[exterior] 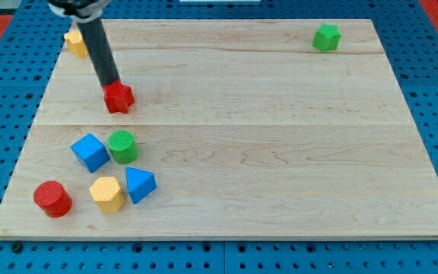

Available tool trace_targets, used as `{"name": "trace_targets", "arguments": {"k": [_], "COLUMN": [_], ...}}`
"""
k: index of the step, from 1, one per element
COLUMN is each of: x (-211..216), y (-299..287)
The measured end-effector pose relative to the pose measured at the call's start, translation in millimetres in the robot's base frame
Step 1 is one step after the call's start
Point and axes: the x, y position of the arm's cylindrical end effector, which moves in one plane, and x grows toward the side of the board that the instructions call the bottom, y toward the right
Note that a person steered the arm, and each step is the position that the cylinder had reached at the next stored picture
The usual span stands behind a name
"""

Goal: Move your arm to the top left of the board

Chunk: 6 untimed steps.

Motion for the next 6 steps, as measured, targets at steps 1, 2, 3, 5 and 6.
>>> {"name": "trace_targets", "arguments": {"k": [1, 2, 3, 5, 6], "x": [30.2, 81.3, 55.9, -74.6, -138.7], "y": [14.5, 14.4, 25.8, 83.2, 73.5]}}
